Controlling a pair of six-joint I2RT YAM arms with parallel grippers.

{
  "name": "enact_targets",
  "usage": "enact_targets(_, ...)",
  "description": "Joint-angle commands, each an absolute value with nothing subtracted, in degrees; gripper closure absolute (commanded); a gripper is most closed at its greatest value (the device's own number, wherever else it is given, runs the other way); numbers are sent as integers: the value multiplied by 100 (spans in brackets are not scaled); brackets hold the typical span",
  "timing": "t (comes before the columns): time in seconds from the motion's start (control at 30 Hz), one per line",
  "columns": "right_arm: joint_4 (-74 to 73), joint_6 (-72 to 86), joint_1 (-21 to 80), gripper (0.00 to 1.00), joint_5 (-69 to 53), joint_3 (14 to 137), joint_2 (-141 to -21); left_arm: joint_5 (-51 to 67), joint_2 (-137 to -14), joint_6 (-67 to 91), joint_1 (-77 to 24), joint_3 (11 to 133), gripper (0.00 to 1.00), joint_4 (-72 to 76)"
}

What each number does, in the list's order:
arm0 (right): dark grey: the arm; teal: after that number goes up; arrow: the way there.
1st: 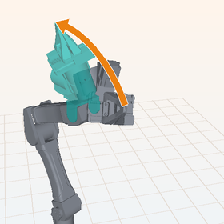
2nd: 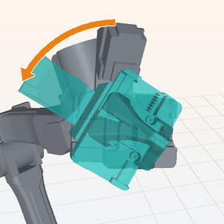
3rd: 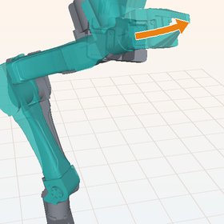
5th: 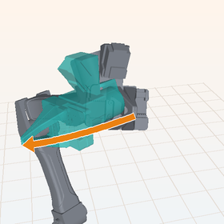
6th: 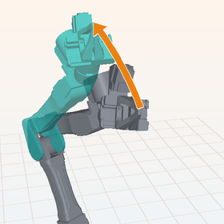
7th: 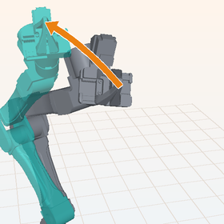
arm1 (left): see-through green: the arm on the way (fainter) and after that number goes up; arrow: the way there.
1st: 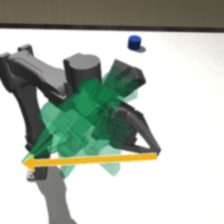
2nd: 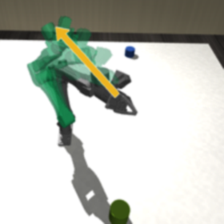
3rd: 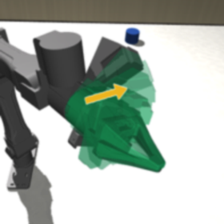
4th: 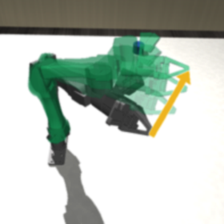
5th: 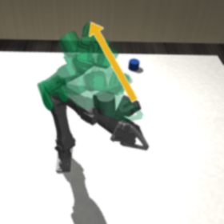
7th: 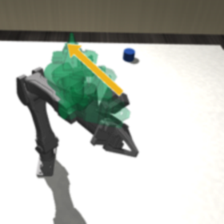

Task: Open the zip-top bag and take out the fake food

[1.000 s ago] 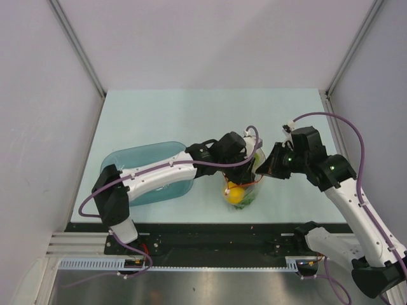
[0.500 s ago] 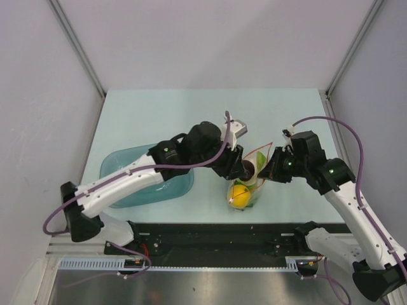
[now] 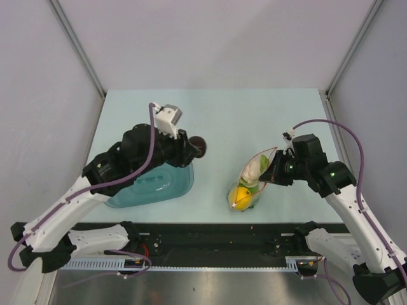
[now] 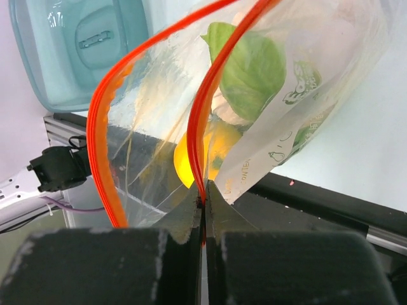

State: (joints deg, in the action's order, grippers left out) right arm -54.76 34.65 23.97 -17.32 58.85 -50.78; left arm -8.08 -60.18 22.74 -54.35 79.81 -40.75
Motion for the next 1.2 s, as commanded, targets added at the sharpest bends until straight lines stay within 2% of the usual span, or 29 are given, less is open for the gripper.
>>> enact_targets(0.0,-5396,3323,2364,100,-1960,5827,-5018,-1389,-5811,2610,-4458,7270,100,-5186)
enact_targets(0.1,-5510,3235,2338,100,-1960,5932,-5115,-1064,-5774,2584,-3659,6550,100,-5028)
enact_targets(0.2,-5511,3252,2329,100,-1960,5924,-5089,-809,-6124,2505,-3263,5925,100,-4773)
enact_targets(0.4,-5423,3349,2320,100,-2065,5704,-5106,-580,-6907,2251,-3033,5213,100,-3903)
enact_targets(0.6,-5326,3366,2320,100,-2039,5695,-5168,-106,-7918,2083,-2900,5238,99,-3481)
enact_targets(0.67,-5326,3357,2320,100,-1995,5722,-5186,86,-8226,2022,-2874,5291,92,-3454)
enact_targets(0.77,-5309,3366,2312,100,-2013,5704,-5212,219,-8341,1995,-2874,5274,74,-3402)
enact_targets(0.8,-5317,3358,2312,100,-2004,5687,-5203,246,-8332,2004,-2874,5247,68,-3375)
enact_targets(0.83,-5309,3349,2312,100,-1978,5660,-5194,263,-8297,2021,-2865,5221,56,-3358)
enact_targets(0.93,-5326,3340,2312,100,-1925,5616,-5133,518,-8174,2021,-2874,5115,38,-3208)
enact_targets(1.03,-5300,3314,2312,100,-1838,5546,-5063,650,-7867,2083,-2874,5168,31,-3252)
enact_targets(1.17,-5291,3270,2294,100,-1775,5432,-4957,642,-7043,2267,-2883,5299,29,-3383)
